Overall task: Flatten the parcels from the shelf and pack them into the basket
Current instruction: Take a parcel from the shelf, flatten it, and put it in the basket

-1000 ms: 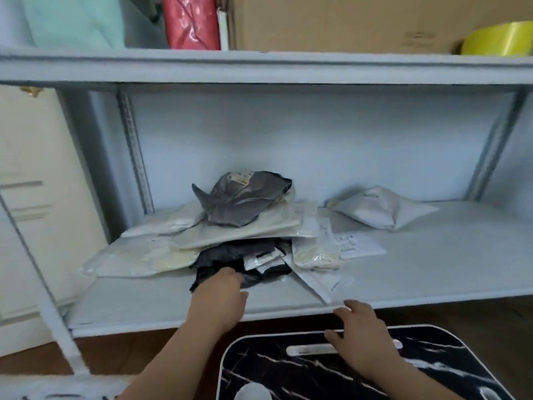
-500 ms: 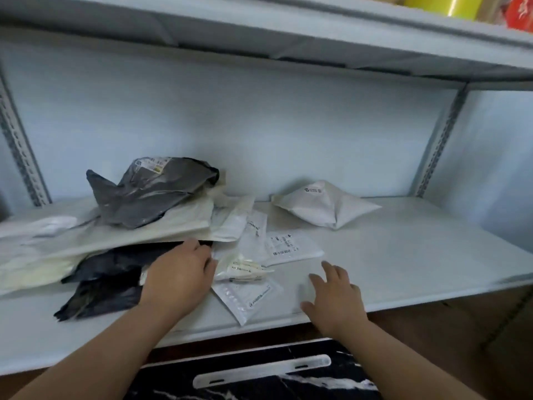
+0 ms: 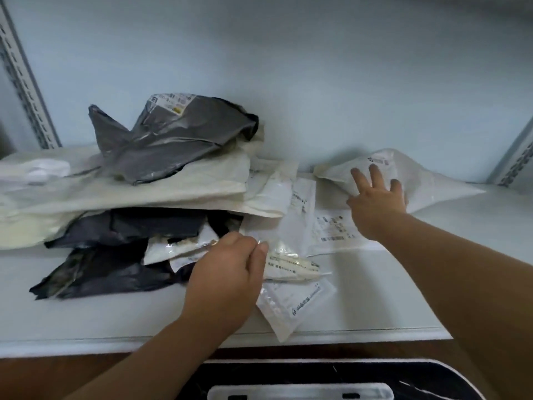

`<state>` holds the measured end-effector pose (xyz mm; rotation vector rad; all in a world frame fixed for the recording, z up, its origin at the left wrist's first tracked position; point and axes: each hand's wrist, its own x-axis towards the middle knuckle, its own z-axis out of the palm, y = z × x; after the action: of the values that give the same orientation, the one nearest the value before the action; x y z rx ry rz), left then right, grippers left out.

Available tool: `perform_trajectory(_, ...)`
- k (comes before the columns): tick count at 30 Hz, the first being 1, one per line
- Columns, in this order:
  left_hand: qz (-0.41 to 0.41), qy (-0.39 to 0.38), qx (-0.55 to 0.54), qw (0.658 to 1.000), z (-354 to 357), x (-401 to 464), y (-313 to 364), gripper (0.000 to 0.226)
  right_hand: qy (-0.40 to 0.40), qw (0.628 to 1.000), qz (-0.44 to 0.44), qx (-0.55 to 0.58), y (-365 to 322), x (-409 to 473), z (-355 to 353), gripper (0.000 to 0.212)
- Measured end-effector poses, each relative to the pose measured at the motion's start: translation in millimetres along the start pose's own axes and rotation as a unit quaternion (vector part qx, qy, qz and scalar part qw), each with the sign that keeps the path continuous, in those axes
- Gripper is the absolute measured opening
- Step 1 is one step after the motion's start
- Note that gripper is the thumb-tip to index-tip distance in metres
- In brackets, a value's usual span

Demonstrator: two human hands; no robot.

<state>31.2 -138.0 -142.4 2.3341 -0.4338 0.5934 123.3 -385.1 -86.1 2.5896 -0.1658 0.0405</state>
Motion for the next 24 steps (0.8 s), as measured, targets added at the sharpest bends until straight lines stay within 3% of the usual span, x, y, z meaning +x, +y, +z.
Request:
perform_trajectory(3, 0.016, 0.003, -0.004, 1.0, 6.0, 8.3, -0.2, 0.033, -0.009, 1.0, -0.001, -0.015, -2.2, 8.0, 1.7, 0.055)
perform_trajectory(11, 0.005, -0.001, -0.006, 1.0, 0.0, 11.0, 14.7, 0.039, 0.039, 0.997, 0.065, 0.033, 28.3, -27.3, -7.1, 0.044)
perform_trajectory(14, -0.027, -0.02, -0.021, 0.999, -18.2, 9.3, 36.0, 0.043, 0.067, 0.991, 0.104, 0.047, 54.6, -59.1, -23.8, 0.048)
perform_trajectory(16, -0.099, -0.065, -0.101, 0.988, -32.0, 6.4, 60.2, 0.037, 0.114, 0.986, 0.109, 0.058, 71.5, -87.7, -41.7, 0.046)
perform_trajectory(18, -0.213, -0.1, -0.231, 0.944, -40.5, 4.0, 81.3, 0.03, 0.163, 0.978, 0.093, 0.086, 69.0, -120.6, -60.6, 0.044)
perform_trajectory(21, -0.371, -0.162, -0.432, 0.806, -59.8, -5.6, 134.2, 0.042, 0.255, 0.961, 0.032, 0.102, 57.0, -209.2, -81.8, 0.044)
perform_trajectory(23, -0.41, -0.223, -0.479, 0.743, -70.9, -18.3, 159.3, 0.06, 0.282, 0.952, -0.036, 0.111, 26.0, -267.9, -79.3, 0.039)
perform_trajectory(24, -0.404, -0.254, -0.483, 0.734, -77.3, -27.4, 170.8, 0.063, 0.259, 0.957, -0.069, 0.113, 7.8, -298.3, -76.8, 0.044)
